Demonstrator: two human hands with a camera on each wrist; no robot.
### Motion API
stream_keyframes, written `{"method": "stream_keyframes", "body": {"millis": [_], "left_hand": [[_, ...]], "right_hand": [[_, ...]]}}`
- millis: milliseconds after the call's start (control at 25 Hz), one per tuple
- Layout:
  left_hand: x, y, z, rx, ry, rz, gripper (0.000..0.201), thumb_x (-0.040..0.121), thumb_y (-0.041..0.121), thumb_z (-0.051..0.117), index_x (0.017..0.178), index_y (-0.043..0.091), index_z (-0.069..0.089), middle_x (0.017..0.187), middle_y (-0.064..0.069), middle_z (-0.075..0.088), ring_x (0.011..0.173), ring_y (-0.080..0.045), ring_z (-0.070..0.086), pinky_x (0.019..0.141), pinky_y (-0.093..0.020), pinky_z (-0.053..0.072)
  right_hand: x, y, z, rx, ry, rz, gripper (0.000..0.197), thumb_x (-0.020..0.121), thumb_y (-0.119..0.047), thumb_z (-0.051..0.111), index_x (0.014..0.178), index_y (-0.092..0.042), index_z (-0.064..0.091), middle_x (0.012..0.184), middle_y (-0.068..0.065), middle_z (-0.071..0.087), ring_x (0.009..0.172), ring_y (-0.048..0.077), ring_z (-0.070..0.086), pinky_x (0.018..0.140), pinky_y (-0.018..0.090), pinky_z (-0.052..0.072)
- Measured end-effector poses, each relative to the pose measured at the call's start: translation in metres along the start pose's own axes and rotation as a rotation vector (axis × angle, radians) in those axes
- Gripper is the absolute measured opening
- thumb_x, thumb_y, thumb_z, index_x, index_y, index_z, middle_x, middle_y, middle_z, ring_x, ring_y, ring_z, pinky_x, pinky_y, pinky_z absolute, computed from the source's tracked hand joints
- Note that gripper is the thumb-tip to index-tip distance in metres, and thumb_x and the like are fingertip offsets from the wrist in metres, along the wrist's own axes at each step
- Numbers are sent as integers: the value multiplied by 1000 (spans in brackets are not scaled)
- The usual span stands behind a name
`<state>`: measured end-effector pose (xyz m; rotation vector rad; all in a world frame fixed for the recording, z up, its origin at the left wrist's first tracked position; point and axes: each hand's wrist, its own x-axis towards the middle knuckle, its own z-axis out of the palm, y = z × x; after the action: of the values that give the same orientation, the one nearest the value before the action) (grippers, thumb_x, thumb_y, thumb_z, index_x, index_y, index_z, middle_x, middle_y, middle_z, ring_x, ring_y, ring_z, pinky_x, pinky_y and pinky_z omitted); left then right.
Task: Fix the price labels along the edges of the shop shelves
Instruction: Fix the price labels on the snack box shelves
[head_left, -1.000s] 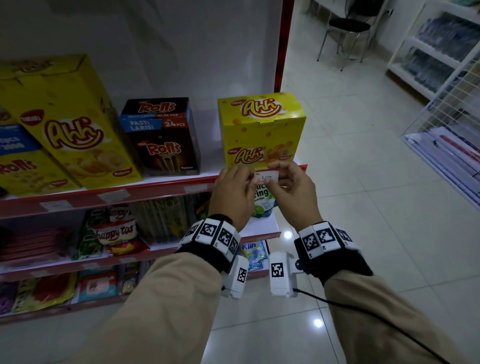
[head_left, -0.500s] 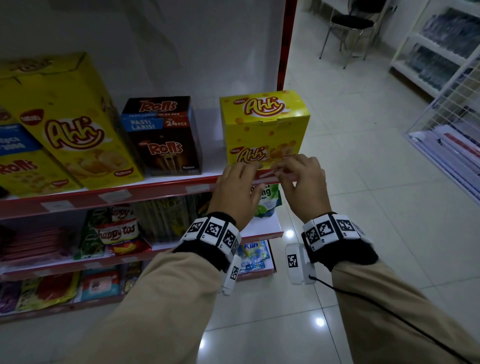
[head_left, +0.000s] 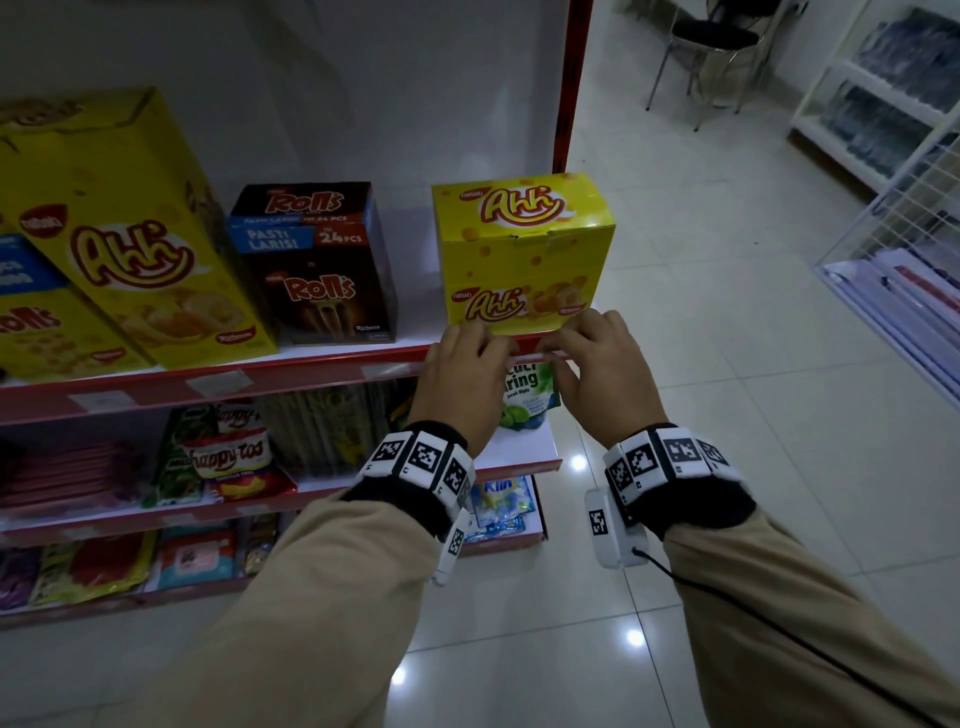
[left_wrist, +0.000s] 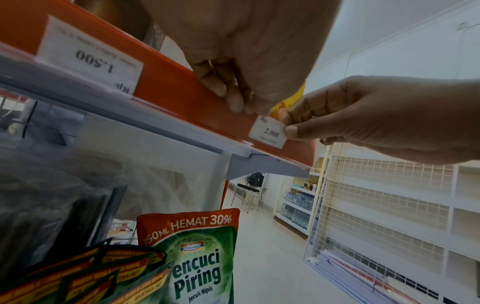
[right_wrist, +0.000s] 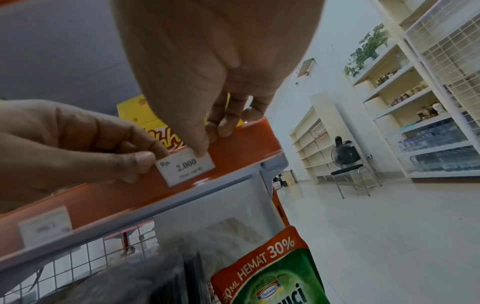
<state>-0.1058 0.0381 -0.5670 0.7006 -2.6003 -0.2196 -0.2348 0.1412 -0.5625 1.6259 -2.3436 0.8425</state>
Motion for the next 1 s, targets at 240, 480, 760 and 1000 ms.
{"method": "stream_keyframes", "body": {"millis": [240, 480, 760, 1000], "left_hand": [[1, 2, -2, 50, -6, 15, 15, 82, 6, 65, 96, 7, 66, 95, -14, 55, 91, -33, 50, 73, -39, 39], [-2, 3, -1, 59, 0, 10, 29, 74, 5, 70, 102, 8, 64, 99, -12, 56, 94, -33, 50, 75, -41, 41], [-2, -1, -5, 3, 9, 6, 20, 85, 5, 61, 104, 8, 62, 103, -11, 58, 98, -31, 51, 82, -40, 43], [-14, -12, -20, 136, 4, 56, 33, 75, 8, 65, 108, 11, 62, 103, -9, 58, 96, -31, 49, 80, -41, 43]], "right_hand": [[0, 2, 0, -51, -54, -4, 13, 90, -13, 58, 97, -8, 68, 99, 15, 60, 92, 36, 49, 72, 48, 46], [-3, 2, 0, -68, -22, -12, 12, 88, -13, 60, 97, -8, 66, 96, 14, 60, 90, 35, 49, 70, 45, 47], [0, 2, -2, -52, -12, -39, 16, 84, -11, 62, 100, -9, 66, 99, 14, 60, 90, 35, 49, 71, 44, 46], [6, -18, 3, -75, 14, -37, 15, 79, -14, 65, 94, -11, 68, 100, 14, 60, 97, 35, 51, 72, 39, 41]]}}
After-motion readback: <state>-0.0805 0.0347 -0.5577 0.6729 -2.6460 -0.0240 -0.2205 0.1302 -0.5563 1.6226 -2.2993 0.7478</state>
